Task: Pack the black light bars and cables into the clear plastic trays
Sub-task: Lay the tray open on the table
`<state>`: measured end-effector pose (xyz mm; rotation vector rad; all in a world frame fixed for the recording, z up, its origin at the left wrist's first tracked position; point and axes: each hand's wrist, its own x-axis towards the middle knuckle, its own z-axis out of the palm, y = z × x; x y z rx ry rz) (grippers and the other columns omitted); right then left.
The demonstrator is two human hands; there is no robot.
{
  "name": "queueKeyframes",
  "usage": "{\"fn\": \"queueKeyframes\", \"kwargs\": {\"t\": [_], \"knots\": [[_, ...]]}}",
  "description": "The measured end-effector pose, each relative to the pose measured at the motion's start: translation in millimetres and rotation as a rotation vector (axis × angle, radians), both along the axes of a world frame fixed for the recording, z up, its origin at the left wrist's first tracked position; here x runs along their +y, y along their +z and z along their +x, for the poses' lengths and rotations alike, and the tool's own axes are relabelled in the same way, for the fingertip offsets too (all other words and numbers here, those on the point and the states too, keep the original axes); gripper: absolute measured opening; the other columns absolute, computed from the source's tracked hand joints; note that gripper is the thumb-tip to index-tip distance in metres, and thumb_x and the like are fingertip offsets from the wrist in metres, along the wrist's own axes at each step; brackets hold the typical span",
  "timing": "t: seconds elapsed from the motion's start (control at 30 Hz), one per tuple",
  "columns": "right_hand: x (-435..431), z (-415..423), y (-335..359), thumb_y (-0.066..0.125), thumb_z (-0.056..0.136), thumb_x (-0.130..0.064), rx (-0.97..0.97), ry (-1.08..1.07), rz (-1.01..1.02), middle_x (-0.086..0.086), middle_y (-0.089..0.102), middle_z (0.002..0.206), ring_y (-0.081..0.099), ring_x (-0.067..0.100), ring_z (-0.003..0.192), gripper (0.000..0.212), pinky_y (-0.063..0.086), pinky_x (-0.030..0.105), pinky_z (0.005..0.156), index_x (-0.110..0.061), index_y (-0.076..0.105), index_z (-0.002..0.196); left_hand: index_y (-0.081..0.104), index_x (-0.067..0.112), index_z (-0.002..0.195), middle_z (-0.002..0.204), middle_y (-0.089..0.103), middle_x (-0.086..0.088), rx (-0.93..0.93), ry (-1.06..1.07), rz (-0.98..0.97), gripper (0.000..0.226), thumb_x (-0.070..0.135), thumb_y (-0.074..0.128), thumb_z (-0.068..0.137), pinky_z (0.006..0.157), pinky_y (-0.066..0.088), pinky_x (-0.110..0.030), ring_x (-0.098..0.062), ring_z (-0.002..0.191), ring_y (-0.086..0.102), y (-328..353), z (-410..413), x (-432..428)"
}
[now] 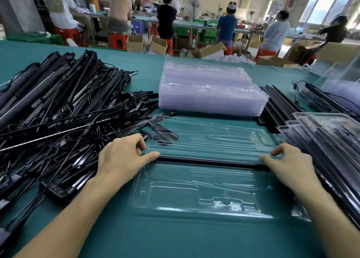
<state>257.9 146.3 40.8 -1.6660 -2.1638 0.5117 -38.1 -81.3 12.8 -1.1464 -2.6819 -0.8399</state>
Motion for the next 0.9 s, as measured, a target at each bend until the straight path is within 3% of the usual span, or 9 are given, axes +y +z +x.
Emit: {"fn": "queueKeyframes", "kwargs": {"t": [0.17, 0.23, 0.43, 0.67, 0.77, 0.9], "knots": [[-9.1, 7.2, 1.1, 0.066, 0.086, -0.043, -0.171, 0.020, 0.156, 0.003, 0.066, 0.096, 0.057, 0.030, 0.085, 0.017, 0.043, 0.035, 0.069, -0.027, 0.063, 0.093, 0.063, 0.047, 0.108, 0.082, 0.055, 0.018, 0.049, -0.119, -0.001, 0.037, 0.068, 0.064, 0.077, 0.066, 0.039, -0.029, -0.005, 0.075, 0.053, -0.4, 1.0, -1.9], [-13.9, 12.1, -1.3, 0.062, 0.089, -0.038, -0.228, 0.034, 0.189, 0.001, 0.069, 0.098, 0.060, 0.031, 0.087, 0.013, 0.046, 0.035, 0.069, -0.029, 0.067, 0.097, 0.064, 0.048, 0.112, 0.083, 0.054, 0.018, 0.056, -0.141, -0.007, 0.038, 0.067, 0.062, 0.080, 0.068, 0.037, -0.029, -0.003, 0.076, 0.050, 0.5, 0.7, -2.1], [-20.1, 17.8, -9.6, 0.060, 0.092, -0.027, -0.234, 0.062, 0.257, 0.008, 0.071, 0.094, 0.062, 0.035, 0.087, 0.014, 0.040, 0.035, 0.066, -0.023, 0.072, 0.097, 0.064, 0.042, 0.100, 0.075, 0.058, 0.018, 0.008, -0.161, -0.013, 0.035, 0.067, 0.065, 0.076, 0.074, 0.041, -0.032, -0.005, 0.080, 0.053, 2.0, 2.2, -3.3], [-15.4, 6.4, -3.5, 0.055, 0.090, -0.026, -0.251, 0.040, 0.230, 0.002, 0.056, 0.075, 0.051, 0.028, 0.072, 0.019, 0.044, 0.033, 0.063, -0.015, 0.068, 0.080, 0.062, 0.038, 0.087, 0.069, 0.063, 0.018, -0.070, -0.124, 0.026, 0.039, 0.067, 0.077, 0.066, 0.066, 0.047, -0.028, 0.003, 0.068, 0.058, 3.3, 0.5, -4.0], [-13.5, -14.7, 7.5, 0.053, 0.090, -0.033, -0.306, 0.028, 0.343, 0.010, 0.062, 0.090, 0.053, 0.031, 0.079, 0.025, 0.046, 0.036, 0.067, -0.013, 0.067, 0.084, 0.061, 0.038, 0.086, 0.068, 0.064, 0.017, -0.064, -0.128, 0.017, 0.040, 0.069, 0.076, 0.065, 0.065, 0.046, -0.028, 0.003, 0.067, 0.057, 2.0, -1.3, -4.3], [-18.4, -61.3, 19.4, 0.052, 0.093, -0.030, -0.194, 0.185, 0.397, 0.013, 0.062, 0.099, 0.057, 0.032, 0.091, 0.025, 0.049, 0.039, 0.077, -0.012, 0.068, 0.096, 0.059, 0.034, 0.076, 0.062, 0.062, 0.017, -0.030, -0.109, 0.038, 0.038, 0.070, 0.070, 0.070, 0.062, 0.042, -0.027, 0.001, 0.066, 0.058, 1.0, -0.3, -3.3]]}}
